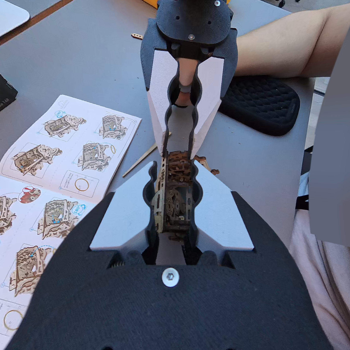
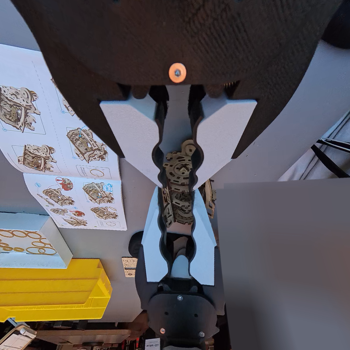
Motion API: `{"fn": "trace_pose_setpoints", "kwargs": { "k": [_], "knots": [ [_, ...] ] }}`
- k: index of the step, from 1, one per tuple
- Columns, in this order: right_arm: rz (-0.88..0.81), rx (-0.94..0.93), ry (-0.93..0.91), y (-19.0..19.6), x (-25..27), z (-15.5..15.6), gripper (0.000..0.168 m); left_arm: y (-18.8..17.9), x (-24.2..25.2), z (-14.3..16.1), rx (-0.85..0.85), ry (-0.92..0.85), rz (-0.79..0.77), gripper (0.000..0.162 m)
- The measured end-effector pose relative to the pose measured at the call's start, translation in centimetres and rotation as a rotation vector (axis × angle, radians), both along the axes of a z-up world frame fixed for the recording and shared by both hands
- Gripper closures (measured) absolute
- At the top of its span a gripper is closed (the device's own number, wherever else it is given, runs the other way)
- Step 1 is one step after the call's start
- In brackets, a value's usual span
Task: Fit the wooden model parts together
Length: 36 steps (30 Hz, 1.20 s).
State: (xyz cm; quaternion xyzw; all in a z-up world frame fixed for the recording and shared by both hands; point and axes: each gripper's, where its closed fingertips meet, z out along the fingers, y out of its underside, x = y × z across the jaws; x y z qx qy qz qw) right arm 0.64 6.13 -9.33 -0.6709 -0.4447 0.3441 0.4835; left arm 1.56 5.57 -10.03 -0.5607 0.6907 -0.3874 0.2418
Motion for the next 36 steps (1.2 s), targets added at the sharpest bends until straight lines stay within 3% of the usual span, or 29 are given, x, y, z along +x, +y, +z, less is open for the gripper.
{"fn": "trace_pose_setpoints", "kwargs": {
  "k": [7,10,13,16,21,26,28,36],
  "knots": [
    [0.030,0.197,-0.100,-0.5,0.6,0.8,0.138,-0.3,-0.3,0.4,-0.082,-0.032,-0.027,0.135],
    [0.084,0.249,-0.151,-1.0,1.3,0.8,0.118,0.0,-0.5,0.4,-0.085,-0.032,-0.046,0.136],
    [0.128,0.186,-0.160,-2.0,0.3,0.1,0.100,0.4,-0.8,0.4,-0.119,-0.026,-0.057,0.137],
    [0.089,0.225,-0.210,-1.4,-0.2,-0.8,0.106,0.6,-1.0,0.5,-0.139,-0.033,-0.060,0.137],
    [0.020,0.143,-0.106,-0.5,-0.6,0.1,0.107,0.4,-1.0,0.4,-0.123,-0.029,-0.072,0.137],
    [-0.002,0.137,-0.177,-0.5,-1.0,-1.1,0.108,0.3,-1.0,0.4,-0.097,-0.024,-0.069,0.137],
    [-0.017,0.142,-0.187,-0.4,-1.1,-1.0,0.118,0.3,-1.0,0.4,-0.101,-0.022,-0.070,0.137],
    [-0.060,0.197,-0.266,-0.1,-1.3,-1.5,0.117,0.3,-1.1,0.4,-0.111,-0.028,-0.072,0.137]
  ]
}}
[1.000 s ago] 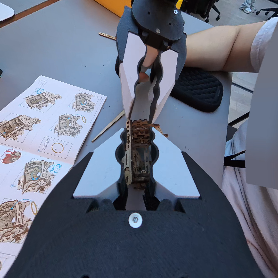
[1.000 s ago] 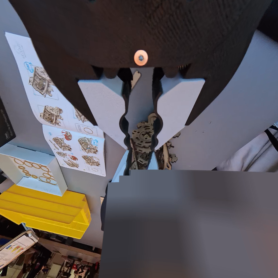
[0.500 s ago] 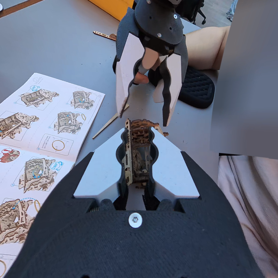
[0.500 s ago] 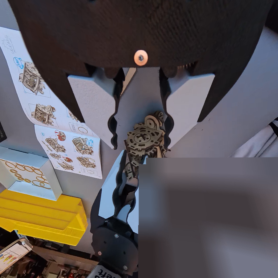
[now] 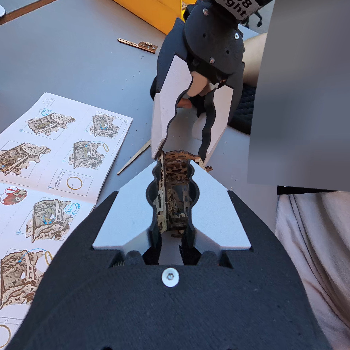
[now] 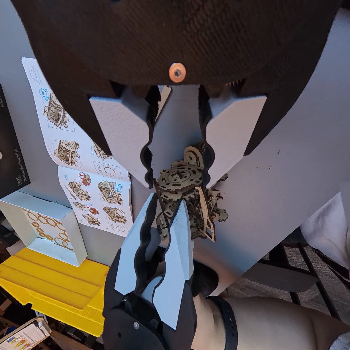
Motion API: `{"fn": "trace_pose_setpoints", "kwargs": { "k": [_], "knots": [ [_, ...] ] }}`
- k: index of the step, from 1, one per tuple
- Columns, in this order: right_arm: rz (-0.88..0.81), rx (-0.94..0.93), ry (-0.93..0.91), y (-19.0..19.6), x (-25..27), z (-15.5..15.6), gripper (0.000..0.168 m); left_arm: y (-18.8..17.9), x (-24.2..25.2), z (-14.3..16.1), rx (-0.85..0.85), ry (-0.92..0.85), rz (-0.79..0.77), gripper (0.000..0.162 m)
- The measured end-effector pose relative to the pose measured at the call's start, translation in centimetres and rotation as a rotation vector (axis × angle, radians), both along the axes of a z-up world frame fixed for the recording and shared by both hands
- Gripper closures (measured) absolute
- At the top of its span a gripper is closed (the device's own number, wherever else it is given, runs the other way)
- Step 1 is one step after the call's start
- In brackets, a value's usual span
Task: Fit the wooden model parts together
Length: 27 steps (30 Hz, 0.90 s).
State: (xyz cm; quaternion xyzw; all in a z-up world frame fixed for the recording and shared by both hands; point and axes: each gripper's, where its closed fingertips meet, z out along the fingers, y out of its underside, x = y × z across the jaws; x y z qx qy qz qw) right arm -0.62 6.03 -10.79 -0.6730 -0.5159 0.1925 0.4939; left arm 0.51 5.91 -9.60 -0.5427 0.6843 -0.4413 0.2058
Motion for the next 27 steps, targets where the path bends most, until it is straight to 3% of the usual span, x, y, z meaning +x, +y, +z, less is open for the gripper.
{"fn": "trace_pose_setpoints", "kwargs": {
  "k": [27],
  "knots": [
    [-0.086,-0.066,-0.047,-0.14,-0.48,-0.25,0.117,-0.11,-0.85,0.04,0.009,-0.014,0.034,0.138]
  ]
}}
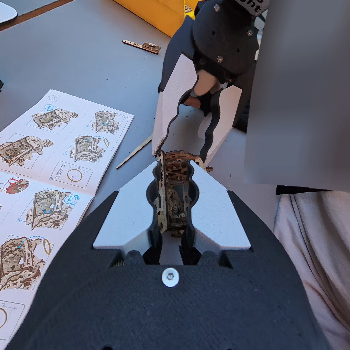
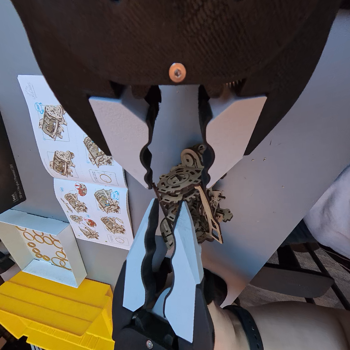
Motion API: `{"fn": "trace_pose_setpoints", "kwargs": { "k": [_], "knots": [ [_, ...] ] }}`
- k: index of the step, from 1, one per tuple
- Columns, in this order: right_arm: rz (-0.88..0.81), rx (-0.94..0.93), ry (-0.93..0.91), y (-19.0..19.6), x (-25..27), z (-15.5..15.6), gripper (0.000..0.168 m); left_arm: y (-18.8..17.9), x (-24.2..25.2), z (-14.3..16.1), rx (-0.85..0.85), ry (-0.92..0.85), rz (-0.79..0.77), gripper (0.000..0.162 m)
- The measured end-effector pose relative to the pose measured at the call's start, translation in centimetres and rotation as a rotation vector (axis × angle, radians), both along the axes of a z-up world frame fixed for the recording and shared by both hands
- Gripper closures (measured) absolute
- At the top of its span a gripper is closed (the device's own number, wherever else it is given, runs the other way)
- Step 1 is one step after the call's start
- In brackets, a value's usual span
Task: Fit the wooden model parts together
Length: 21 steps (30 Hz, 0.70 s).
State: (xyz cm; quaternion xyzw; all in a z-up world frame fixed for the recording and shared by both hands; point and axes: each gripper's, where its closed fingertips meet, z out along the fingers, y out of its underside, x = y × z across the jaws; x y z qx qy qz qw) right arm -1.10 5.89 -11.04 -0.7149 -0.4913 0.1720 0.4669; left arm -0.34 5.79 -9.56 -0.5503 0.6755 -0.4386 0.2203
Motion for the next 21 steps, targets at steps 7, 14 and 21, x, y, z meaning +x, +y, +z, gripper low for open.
{"fn": "trace_pose_setpoints", "kwargs": {
  "k": [7,14,21],
  "knots": [
    [-0.009,0.028,-0.103,-0.11,0.02,-0.11,0.119,-0.21,-0.01,-0.04,0.010,0.007,-0.002,0.137],
    [-0.019,0.021,-0.123,-0.14,0.05,-0.12,0.120,-0.24,-0.01,-0.03,0.018,0.004,0.001,0.137],
    [-0.020,0.019,-0.116,-0.10,0.00,-0.09,0.119,-0.21,-0.08,-0.01,0.010,0.000,0.006,0.137]
  ]
}}
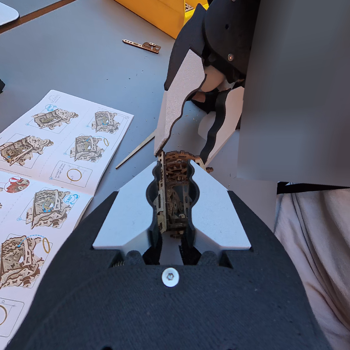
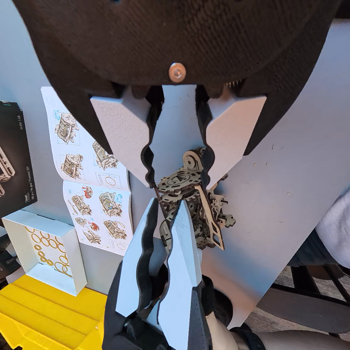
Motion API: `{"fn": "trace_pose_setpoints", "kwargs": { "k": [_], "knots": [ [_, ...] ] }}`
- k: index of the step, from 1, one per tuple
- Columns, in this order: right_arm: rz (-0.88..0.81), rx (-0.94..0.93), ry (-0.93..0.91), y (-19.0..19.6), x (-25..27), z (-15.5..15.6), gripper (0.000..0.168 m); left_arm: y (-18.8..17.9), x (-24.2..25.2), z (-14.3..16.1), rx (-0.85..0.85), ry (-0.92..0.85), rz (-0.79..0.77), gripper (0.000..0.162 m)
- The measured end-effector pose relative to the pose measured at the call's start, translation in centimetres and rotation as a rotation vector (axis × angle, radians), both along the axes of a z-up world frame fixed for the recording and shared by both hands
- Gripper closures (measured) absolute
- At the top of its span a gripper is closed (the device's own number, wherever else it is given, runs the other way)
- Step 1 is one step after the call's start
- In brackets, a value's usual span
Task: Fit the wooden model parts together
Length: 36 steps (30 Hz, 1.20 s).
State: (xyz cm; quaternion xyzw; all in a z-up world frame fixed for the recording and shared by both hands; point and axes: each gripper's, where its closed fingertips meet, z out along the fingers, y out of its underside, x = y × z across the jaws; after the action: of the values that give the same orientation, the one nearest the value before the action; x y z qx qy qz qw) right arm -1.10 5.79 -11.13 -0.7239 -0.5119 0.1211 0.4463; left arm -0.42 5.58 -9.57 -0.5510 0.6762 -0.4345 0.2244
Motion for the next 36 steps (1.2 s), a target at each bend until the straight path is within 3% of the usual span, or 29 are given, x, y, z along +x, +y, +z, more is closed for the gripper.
{"fn": "trace_pose_setpoints", "kwargs": {
  "k": [9,22,26,36],
  "knots": [
    [0.108,0.120,-0.006,-0.6,-0.3,0.8,0.124,-0.2,0.3,0.0,0.000,0.012,-0.014,0.138],
    [0.075,0.100,0.004,-0.1,0.2,0.7,0.122,0.1,0.8,0.3,0.221,-0.034,0.054,0.138],
    [0.079,0.102,0.004,-0.2,0.0,0.7,0.122,-0.2,0.8,-0.5,0.191,0.016,0.045,0.126],
    [0.075,0.097,-0.003,-0.3,-0.1,0.6,0.122,0.0,0.7,-0.2,0.148,0.002,0.065,0.128]
  ]
}}
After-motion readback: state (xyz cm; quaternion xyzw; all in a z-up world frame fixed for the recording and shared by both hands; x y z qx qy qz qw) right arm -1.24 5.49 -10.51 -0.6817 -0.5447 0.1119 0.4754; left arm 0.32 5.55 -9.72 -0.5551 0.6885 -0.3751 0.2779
